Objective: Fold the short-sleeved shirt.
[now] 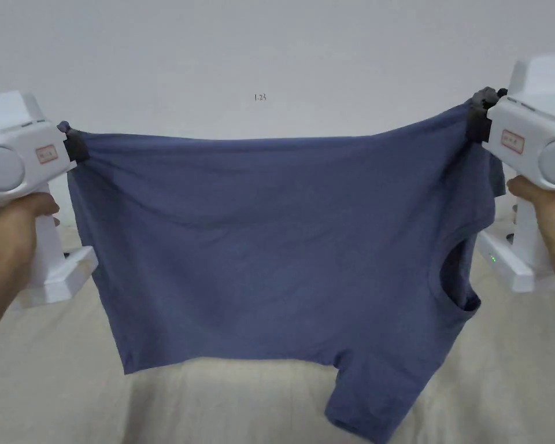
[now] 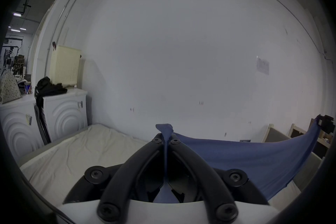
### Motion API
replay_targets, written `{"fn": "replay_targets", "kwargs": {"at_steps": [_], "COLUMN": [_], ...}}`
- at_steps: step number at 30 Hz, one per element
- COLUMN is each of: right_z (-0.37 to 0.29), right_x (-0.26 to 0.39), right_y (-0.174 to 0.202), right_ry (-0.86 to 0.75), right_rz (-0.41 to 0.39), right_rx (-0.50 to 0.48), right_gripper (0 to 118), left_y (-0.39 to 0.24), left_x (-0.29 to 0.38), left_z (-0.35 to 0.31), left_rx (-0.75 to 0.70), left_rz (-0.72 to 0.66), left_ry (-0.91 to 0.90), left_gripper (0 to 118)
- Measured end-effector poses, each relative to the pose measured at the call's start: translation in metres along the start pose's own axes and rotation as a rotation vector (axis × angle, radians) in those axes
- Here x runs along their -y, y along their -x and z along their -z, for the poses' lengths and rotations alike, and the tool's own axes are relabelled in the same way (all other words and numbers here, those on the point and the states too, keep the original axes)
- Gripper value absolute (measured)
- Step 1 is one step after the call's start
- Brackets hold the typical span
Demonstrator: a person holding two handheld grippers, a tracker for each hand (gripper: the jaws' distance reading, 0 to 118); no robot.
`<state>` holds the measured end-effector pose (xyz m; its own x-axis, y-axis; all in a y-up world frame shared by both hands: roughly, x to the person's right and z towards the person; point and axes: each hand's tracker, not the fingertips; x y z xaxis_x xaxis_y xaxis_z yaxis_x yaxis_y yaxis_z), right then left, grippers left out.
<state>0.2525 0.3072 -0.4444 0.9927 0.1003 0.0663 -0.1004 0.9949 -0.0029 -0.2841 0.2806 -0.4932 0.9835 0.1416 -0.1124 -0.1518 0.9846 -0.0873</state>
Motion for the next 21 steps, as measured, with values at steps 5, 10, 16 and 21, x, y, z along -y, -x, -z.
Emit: {"fn": "replay_targets", "kwargs": {"at_steps": [5, 10, 16, 21], "right_z": [0.014, -0.003, -0.07, -0.139], "right_x": [0.083, 0.175, 0.267, 0.323], "right_y": [-0.003, 0.001, 0.008, 0.005], "right_ry": [0.167, 0.337, 0.514, 0.635], "right_rz": [0.054, 0.157, 0.19, 0.242], "right_rx": [-0.031, -0.037, -0.067, -0.082], "right_gripper": [4, 4, 4, 4], "left_y": [0.002, 0.021, 0.055, 0.076], "left_x": [0.088, 0.19, 0.294, 0.345], "left_z": [0.018, 0.004, -0.05, -0.127], "left_rx": [-0.002, -0.006, -0.017, -0.031], "left_rz": [0.052, 0.089, 0.107, 0.096], "left_ry": [0.16, 0.34, 0.519, 0.632], "left_gripper": [3, 3, 3, 2]}}
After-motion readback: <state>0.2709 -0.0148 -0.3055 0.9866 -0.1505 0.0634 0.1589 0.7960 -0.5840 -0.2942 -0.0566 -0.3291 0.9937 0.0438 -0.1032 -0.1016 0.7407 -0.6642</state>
